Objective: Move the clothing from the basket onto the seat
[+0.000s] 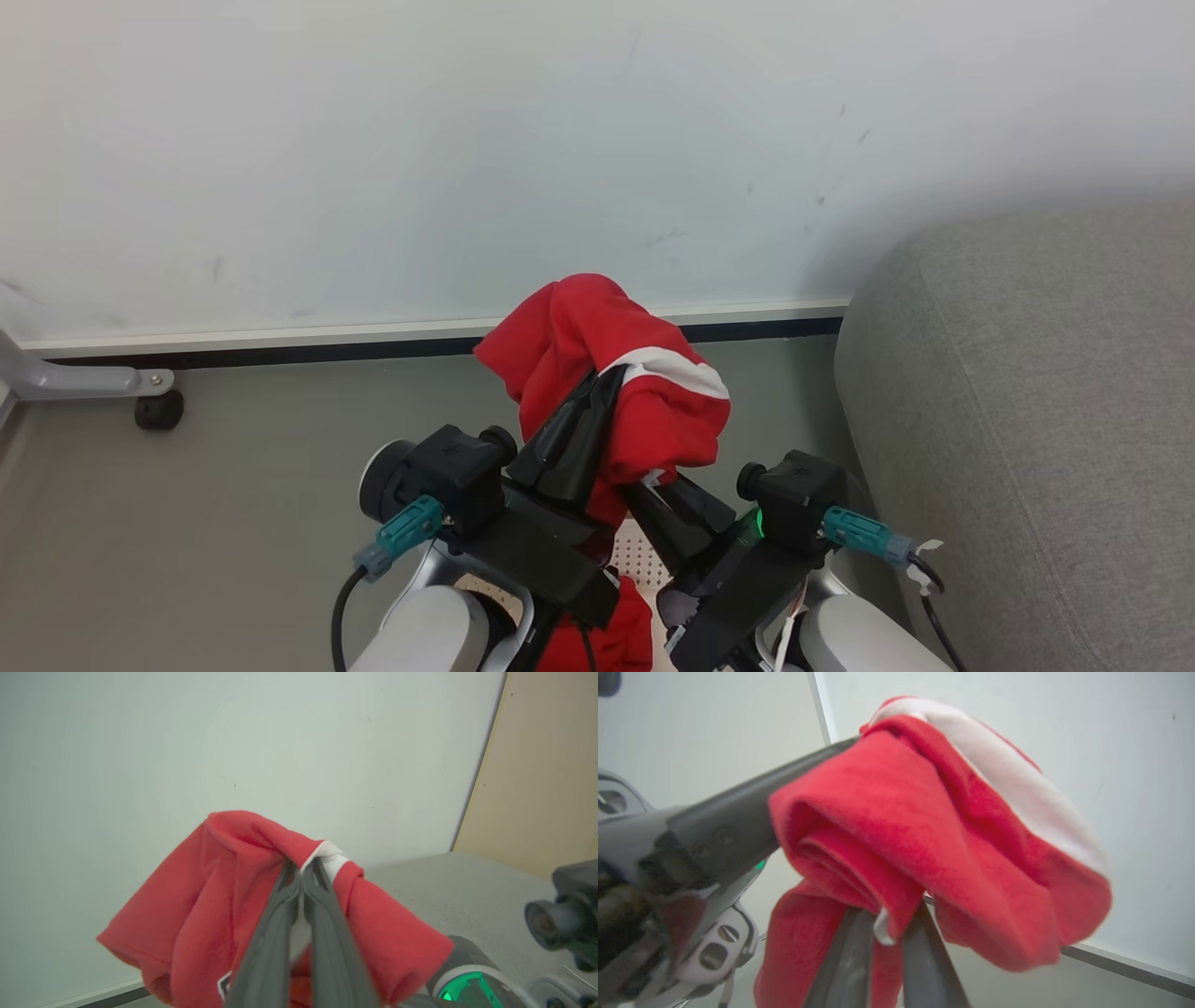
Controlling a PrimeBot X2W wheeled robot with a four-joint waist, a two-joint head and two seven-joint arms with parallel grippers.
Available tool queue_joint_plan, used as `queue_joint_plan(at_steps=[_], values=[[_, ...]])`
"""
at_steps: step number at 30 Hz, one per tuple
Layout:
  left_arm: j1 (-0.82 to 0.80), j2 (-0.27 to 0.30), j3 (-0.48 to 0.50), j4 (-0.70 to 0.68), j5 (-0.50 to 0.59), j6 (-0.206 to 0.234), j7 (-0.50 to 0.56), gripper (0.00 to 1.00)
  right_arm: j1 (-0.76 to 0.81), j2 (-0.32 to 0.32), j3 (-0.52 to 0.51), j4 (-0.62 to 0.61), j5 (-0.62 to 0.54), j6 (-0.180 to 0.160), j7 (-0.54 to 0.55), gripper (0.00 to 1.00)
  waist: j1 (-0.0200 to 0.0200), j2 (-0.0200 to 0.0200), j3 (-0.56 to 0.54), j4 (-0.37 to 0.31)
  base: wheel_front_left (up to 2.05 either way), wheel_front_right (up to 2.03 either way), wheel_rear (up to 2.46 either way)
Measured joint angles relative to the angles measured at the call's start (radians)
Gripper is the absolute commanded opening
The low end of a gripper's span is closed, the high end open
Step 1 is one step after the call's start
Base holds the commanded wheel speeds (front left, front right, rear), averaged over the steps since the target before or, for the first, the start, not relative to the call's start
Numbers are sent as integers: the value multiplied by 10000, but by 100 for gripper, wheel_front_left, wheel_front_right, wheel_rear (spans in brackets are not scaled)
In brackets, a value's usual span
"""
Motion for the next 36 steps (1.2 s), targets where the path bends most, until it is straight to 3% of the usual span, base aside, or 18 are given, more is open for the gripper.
queue_joint_plan(at_steps=[2,3,4,5,15,22,36], values=[[0,25,27,0,0,2,4,5,-39,2,-8,79,86,12,-12,0,1,0,1,-15,0,0,0],[0,31,44,-12,0,2,4,54,-62,4,-23,119,86,13,-63,0,0,0,1,-23,0,0,0],[0,36,59,-33,-2,8,4,88,-90,4,-56,153,86,13,-98,0,0,0,1,-31,0,0,0],[0,44,67,-54,-2,10,6,100,-136,4,-88,198,88,13,-104,0,0,0,1,-39,0,0,0],[258,407,-96,-286,71,-6,240,100,-647,-336,-1007,871,171,6,-577,0,0,0,-40,-131,0,0,0],[794,736,-546,-318,366,-136,518,100,-687,-777,-1607,1384,173,-192,-813,0,0,0,-52,-160,0,0,0],[1595,1057,-1206,-424,541,-357,840,100,-661,-1091,-2052,1910,293,-401,-1127,0,0,0,62,-635,0,0,0]])
